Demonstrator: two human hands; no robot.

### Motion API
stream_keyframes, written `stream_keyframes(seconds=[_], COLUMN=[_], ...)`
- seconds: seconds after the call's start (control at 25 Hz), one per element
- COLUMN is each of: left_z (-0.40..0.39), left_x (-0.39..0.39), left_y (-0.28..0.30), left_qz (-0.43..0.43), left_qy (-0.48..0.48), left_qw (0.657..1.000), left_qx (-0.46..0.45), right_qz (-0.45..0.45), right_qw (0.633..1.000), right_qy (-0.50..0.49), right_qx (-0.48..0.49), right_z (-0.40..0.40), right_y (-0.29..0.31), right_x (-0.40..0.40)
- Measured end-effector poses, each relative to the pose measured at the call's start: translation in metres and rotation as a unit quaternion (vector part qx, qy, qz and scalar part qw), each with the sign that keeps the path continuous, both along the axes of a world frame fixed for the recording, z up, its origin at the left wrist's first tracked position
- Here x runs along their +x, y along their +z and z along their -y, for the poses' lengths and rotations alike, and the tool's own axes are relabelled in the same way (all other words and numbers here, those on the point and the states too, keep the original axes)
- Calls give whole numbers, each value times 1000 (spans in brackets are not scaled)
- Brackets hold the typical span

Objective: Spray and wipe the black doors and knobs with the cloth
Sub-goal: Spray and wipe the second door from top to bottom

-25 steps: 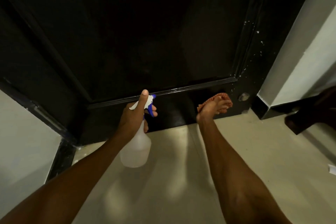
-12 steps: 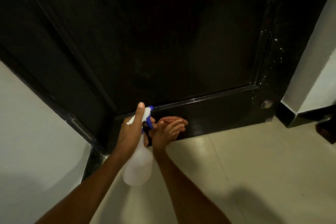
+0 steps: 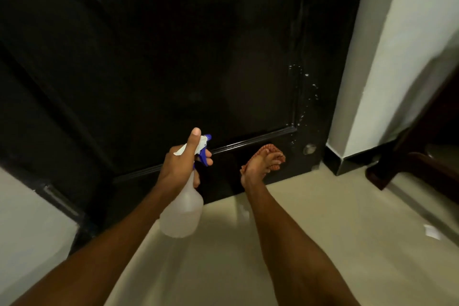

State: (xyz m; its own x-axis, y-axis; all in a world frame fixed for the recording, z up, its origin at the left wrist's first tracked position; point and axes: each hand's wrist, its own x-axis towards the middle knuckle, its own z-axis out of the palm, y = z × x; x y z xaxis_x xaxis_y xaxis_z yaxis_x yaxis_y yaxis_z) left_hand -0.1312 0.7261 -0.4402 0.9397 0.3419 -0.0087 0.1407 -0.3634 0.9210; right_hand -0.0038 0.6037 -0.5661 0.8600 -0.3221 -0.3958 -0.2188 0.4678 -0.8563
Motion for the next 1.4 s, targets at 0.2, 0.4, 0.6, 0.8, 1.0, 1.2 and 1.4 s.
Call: stream_keyframes(seconds=[0.2, 0.4, 0.6, 0.8, 1.0, 1.2, 1.4], left_z=[69, 108, 114, 110, 114, 111, 103], left_x=[44, 74, 72, 92, 106, 100, 81], left_y=[5, 1, -10, 48, 110, 127, 122], left_qz=[21, 20, -2, 43, 110, 123, 106], left_qy=[-63, -90, -101, -56, -57, -63, -66], left_qw=[997, 993, 993, 995, 990, 988, 988], left_qx=[-39, -73, -69, -69, -63, -71, -87], right_qz=[117, 69, 29, 63, 260, 242, 50], right_qw=[992, 975, 985, 932, 869, 870, 959], right_qy=[9, -52, -21, -9, -89, -70, 33], right_qx=[-48, -203, -167, -356, -413, -424, -278], right_z=[58, 72, 74, 87, 94, 106, 80], right_y=[22, 30, -38, 90, 249, 203, 116], right_x=[64, 87, 94, 89, 110, 109, 52])
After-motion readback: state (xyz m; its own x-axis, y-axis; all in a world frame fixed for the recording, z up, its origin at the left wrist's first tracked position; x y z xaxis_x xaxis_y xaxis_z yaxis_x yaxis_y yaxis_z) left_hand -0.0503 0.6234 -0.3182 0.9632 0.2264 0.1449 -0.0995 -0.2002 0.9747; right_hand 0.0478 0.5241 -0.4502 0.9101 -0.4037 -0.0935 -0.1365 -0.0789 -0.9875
